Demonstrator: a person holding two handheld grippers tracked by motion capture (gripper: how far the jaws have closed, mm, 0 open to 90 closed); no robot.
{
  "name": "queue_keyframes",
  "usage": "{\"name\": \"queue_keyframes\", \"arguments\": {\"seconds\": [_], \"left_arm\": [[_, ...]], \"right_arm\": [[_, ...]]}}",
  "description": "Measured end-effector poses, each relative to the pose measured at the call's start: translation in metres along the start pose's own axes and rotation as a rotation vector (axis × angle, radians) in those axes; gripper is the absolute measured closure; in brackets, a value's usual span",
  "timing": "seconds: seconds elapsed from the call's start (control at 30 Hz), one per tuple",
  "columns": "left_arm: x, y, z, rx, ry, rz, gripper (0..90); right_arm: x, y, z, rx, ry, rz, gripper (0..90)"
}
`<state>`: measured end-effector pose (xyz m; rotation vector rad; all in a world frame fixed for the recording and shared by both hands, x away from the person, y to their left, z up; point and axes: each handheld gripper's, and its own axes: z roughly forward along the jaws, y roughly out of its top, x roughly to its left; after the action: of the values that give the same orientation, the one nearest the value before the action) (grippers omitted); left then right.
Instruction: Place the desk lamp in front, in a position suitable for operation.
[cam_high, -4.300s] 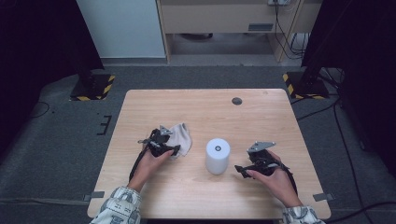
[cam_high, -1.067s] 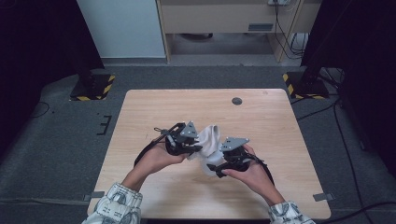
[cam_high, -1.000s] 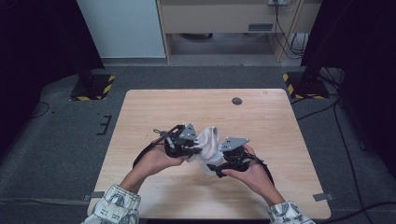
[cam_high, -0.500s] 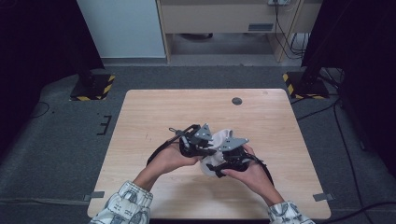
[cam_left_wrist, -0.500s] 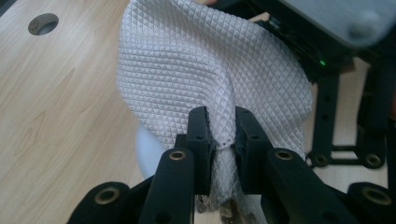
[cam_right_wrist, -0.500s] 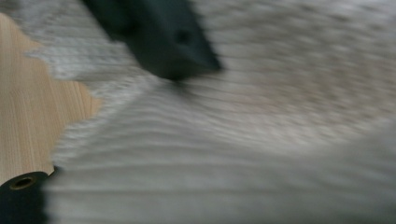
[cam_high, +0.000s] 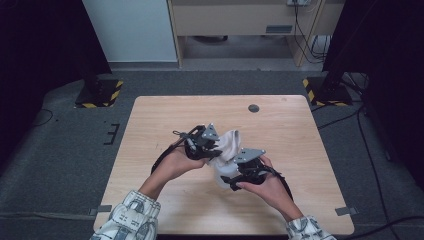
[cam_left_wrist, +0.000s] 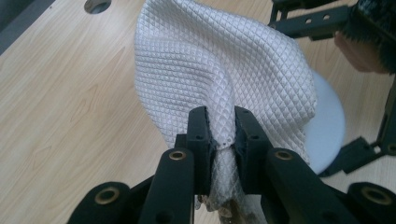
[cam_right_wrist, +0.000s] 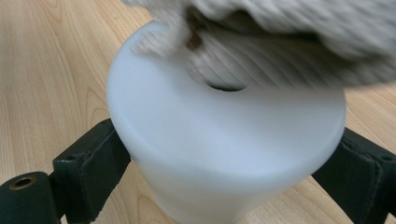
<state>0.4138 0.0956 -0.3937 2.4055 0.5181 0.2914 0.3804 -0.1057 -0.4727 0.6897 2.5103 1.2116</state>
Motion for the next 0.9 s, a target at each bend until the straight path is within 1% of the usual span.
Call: {"name": "queue_keyframes", "arguments": {"seconds": [0.03,0.1,0.13,0.17,0.23,0.27,0.3,0.37,0.4,0.43,0.47,0.53,0.57,0.6,0.63,0.67,0.7,0.73,0.77,0.8,0.83,0.9], "left_arm": [[-0.002,-0.005,-0.004,0.007,-0.001,0.001,78.2],[-0.003,-0.007,-0.006,0.009,0.0,0.0,78.2],[-0.009,-0.011,-0.012,0.012,-0.008,0.001,78.2],[-0.009,-0.011,-0.012,0.012,-0.008,0.001,78.2],[-0.017,-0.016,-0.016,0.019,-0.02,0.012,78.2],[-0.026,-0.019,-0.018,0.026,-0.028,0.031,78.2],[-0.026,-0.019,-0.018,0.026,-0.028,0.031,78.2],[-0.036,-0.017,-0.018,0.027,-0.037,0.049,78.2],[-0.036,-0.017,-0.018,0.027,-0.037,0.049,78.2],[-0.039,-0.012,-0.014,0.024,-0.043,0.063,78.2],[-0.039,-0.009,-0.012,0.02,-0.045,0.064,78.2],[-0.037,-0.003,-0.006,0.012,-0.037,0.062,78.1],[-0.037,-0.003,-0.006,0.012,-0.037,0.062,78.0],[-0.035,0.001,-0.003,0.01,-0.032,0.059,78.0],[-0.03,0.005,0.002,-0.001,-0.018,0.046,77.9],[-0.03,0.005,0.002,-0.001,-0.018,0.046,77.8],[-0.024,0.007,0.004,-0.002,-0.005,0.038,77.8],[-0.024,0.007,0.004,-0.002,-0.005,0.038,77.8],[-0.017,0.006,0.004,-0.003,0.015,0.016,77.8],[-0.014,0.004,0.002,-0.005,0.022,0.005,77.8],[-0.014,0.004,0.002,-0.005,0.022,0.005,77.8],[-0.008,-0.001,-0.001,0.0,0.038,-0.012,77.9]], "right_arm": [[0.0,0.0,0.0,0.001,0.0,-0.001,9.3],[0.0,0.0,0.0,0.002,-0.001,-0.001,9.4],[0.0,0.0,-0.001,0.002,-0.002,0.0,9.4],[0.0,0.0,-0.001,0.002,-0.002,0.0,9.4],[0.0,0.0,0.0,0.003,-0.001,0.002,9.4],[0.001,0.0,0.0,0.004,-0.001,0.001,9.4],[0.001,0.0,0.0,0.004,-0.001,0.001,9.4],[0.001,0.001,0.0,0.004,0.001,-0.002,9.4],[0.001,0.001,0.0,0.004,0.001,-0.002,9.4],[0.001,0.001,0.0,0.004,0.0,-0.005,9.4],[0.002,0.0,0.0,0.003,-0.002,-0.004,9.4],[0.002,0.0,0.0,0.002,-0.003,-0.004,9.3],[0.002,0.0,0.0,0.002,-0.003,-0.004,9.3],[0.002,0.0,0.0,0.002,-0.003,-0.002,9.3],[0.002,0.0,0.0,0.001,-0.004,-0.002,9.4],[0.002,0.0,0.0,0.0,-0.007,-0.005,9.4],[0.002,0.0,0.0,0.001,-0.007,-0.005,9.4],[0.002,0.0,0.0,0.001,-0.007,-0.005,9.4],[0.002,0.0,0.0,0.005,-0.007,-0.002,9.4],[0.003,0.0,0.0,0.005,-0.008,-0.002,9.5],[0.003,0.0,0.0,0.005,-0.008,-0.002,9.5],[0.003,-0.001,-0.001,0.007,-0.01,0.0,9.6]]}}
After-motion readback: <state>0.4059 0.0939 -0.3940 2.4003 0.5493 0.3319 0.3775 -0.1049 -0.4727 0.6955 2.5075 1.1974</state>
